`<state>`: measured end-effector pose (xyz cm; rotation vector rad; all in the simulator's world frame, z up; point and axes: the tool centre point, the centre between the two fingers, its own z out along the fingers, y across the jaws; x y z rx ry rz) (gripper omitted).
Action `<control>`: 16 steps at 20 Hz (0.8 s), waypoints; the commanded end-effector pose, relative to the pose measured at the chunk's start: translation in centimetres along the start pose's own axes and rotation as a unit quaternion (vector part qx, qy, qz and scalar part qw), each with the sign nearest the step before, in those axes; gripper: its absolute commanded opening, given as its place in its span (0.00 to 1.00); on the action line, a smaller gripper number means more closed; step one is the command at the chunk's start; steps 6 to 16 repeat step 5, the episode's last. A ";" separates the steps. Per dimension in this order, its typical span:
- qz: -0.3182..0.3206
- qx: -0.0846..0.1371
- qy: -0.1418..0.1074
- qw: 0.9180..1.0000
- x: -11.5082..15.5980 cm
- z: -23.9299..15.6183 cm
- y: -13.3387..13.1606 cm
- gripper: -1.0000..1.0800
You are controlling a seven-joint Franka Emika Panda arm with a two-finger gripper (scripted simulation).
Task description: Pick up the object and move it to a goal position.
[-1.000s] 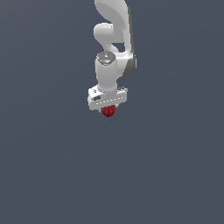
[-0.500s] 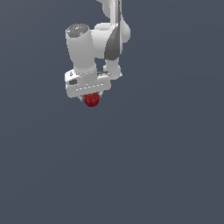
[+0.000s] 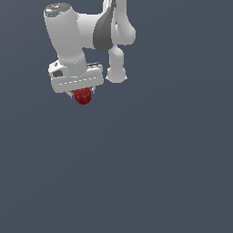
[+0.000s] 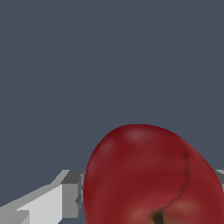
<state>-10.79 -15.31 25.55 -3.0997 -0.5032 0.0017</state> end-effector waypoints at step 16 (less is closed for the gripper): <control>-0.001 -0.001 0.000 1.000 0.0 -0.7 0.7 0.00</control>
